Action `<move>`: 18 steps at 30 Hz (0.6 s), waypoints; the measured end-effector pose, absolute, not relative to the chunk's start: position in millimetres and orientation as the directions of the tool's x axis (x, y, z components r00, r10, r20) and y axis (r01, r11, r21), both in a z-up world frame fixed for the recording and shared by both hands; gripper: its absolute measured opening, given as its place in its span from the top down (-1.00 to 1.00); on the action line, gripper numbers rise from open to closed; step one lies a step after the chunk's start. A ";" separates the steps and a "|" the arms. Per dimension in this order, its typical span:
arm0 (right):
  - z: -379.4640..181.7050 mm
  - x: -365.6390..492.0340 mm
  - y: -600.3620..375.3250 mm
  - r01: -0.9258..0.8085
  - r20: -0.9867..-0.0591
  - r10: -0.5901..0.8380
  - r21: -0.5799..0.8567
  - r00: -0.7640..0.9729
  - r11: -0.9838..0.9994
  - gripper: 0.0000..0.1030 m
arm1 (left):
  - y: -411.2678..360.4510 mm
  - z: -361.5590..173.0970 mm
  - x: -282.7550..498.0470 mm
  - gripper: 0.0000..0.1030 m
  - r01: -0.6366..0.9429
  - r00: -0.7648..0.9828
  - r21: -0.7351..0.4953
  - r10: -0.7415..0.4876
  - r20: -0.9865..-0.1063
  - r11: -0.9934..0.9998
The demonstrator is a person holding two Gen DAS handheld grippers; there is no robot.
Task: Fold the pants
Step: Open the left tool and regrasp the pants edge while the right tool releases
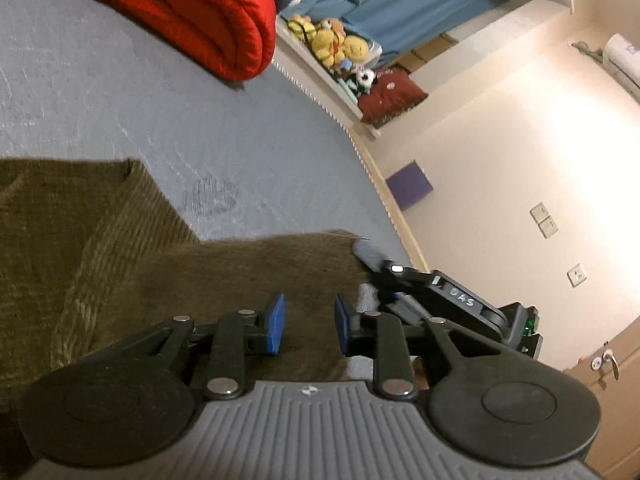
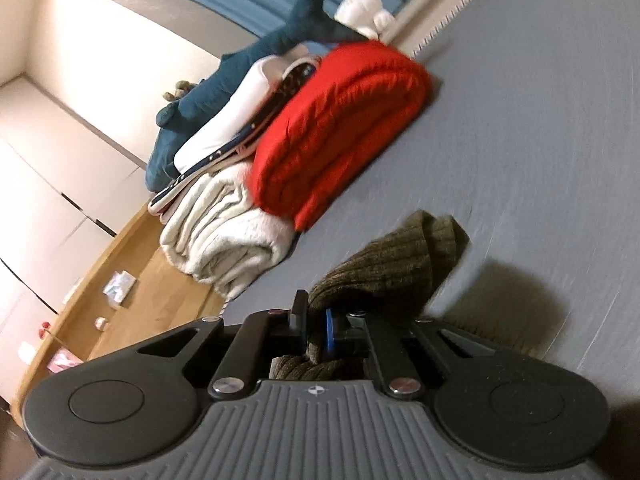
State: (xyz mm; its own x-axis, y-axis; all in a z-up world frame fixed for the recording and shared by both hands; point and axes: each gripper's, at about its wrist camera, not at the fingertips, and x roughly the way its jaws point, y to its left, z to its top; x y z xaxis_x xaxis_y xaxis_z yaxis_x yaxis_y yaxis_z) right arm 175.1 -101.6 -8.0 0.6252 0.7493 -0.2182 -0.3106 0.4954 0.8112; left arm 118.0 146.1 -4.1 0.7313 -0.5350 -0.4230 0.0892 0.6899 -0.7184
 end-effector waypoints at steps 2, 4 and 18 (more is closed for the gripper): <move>6.6 181.5 -118.1 -0.348 -0.211 0.719 0.763 0.662 0.545 0.84 | 147.1 6.0 113.7 0.45 0.101 0.753 -0.691 -0.509 -0.417 0.716; 18.0 190.0 -141.0 -0.350 -0.216 0.668 0.716 0.712 0.604 0.84 | 147.3 14.0 109.0 0.45 0.114 0.772 -0.660 -0.485 -0.412 0.742; -41.4 255.9 -390.4 0.440 -0.455 -0.183 0.560 0.871 0.702 0.64 | 32.0 -35.6 121.1 -0.02 0.338 0.699 -0.245 -0.417 -0.581 0.909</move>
